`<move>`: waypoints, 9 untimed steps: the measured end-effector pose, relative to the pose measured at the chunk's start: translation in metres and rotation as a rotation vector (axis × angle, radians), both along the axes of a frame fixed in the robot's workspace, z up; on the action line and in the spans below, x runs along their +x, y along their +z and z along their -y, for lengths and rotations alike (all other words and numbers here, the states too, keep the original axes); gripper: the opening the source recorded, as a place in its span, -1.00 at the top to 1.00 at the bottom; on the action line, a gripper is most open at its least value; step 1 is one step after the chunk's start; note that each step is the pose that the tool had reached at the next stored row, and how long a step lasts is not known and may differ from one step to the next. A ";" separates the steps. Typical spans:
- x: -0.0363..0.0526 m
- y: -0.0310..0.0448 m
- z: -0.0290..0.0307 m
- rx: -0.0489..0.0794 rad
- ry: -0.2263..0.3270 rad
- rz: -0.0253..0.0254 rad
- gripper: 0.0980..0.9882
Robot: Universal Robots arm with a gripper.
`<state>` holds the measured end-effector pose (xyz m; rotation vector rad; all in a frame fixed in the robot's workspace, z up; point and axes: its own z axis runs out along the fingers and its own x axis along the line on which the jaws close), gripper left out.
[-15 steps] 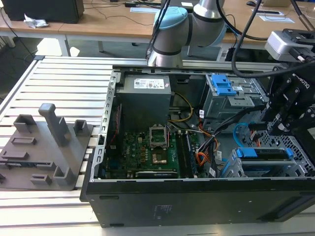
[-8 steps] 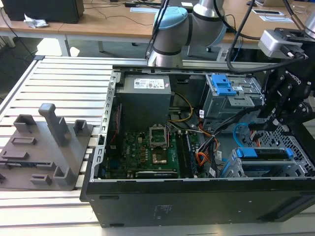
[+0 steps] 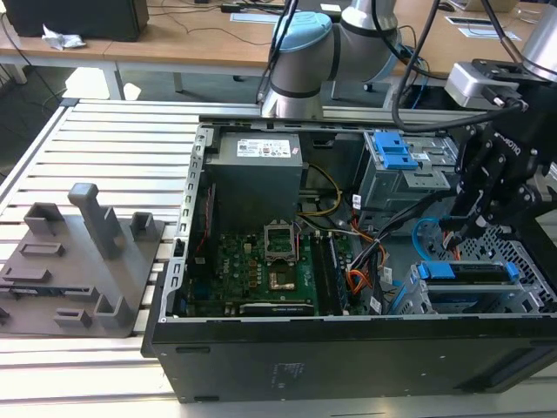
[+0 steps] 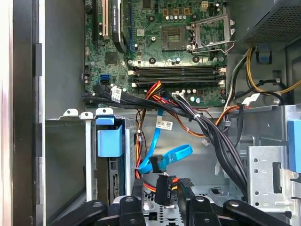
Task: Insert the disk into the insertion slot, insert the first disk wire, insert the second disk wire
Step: 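Insert the first disk wire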
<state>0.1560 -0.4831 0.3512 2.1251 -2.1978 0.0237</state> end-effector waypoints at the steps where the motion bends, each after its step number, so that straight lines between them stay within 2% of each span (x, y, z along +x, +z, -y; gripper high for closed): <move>1: -0.0002 -0.0016 0.0000 0.000 0.000 0.0000 0.28; 6: -0.0002 -0.0026 0.0000 -0.004 0.000 0.0000 0.31; 7: -0.0002 -0.0026 0.0000 -0.004 0.000 0.0000 0.45; 8: -0.0002 -0.0026 0.0000 -0.004 0.000 0.0000 0.45; 9: -0.0002 -0.0026 0.0000 -0.005 0.000 0.0001 0.60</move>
